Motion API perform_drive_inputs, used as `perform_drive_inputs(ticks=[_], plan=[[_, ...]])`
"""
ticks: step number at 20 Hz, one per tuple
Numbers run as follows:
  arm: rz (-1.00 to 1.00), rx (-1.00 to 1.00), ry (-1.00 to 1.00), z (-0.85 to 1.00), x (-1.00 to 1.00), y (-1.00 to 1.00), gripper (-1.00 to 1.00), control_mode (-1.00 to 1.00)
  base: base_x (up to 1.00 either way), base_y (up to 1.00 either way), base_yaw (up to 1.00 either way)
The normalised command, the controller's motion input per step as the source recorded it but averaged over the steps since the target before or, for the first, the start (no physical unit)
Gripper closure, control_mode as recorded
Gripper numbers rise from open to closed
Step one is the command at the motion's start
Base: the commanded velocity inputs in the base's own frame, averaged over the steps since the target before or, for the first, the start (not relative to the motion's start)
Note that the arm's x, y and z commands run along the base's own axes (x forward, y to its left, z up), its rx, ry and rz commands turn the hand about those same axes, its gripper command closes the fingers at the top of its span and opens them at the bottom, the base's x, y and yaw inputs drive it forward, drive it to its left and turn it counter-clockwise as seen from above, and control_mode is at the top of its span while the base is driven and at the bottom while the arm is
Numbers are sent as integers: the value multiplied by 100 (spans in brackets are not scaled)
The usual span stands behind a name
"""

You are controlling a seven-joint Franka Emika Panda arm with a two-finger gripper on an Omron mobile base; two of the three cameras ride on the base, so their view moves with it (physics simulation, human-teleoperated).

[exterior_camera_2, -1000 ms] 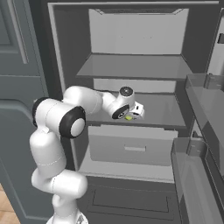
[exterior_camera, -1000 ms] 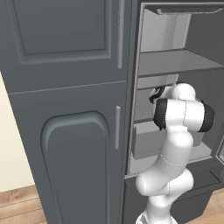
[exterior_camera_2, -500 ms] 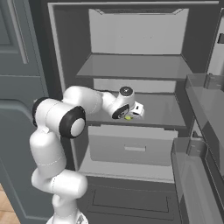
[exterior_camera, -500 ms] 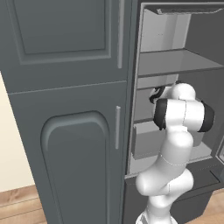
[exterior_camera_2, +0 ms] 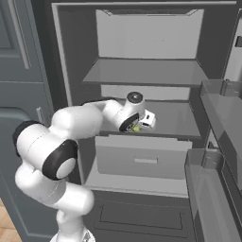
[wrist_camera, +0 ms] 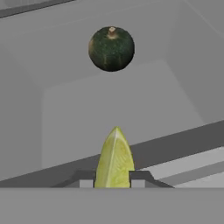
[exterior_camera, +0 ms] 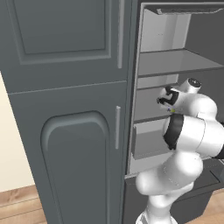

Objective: Take the lemon wedge from the fridge and place it on the plate with fish on the dining counter.

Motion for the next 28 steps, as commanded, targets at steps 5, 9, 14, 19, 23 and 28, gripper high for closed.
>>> perform_drive_inputs(ticks=[5,9,14,19,23,28], plan=[[-1,0,1,100,-68,21,100,-100,0,0,0],[0,0,0,100,-100,28,100,-100,0,0,0],[0,0,0,71,-100,49,100,-100,0,0,0],[0,-3,0,56,-88,62,100,-100,0,0,0],[11,-13,-32,27,-66,48,100,-100,0,0,0],[3,-2,-13,6,-16,9,100,-100,0,0,0]])
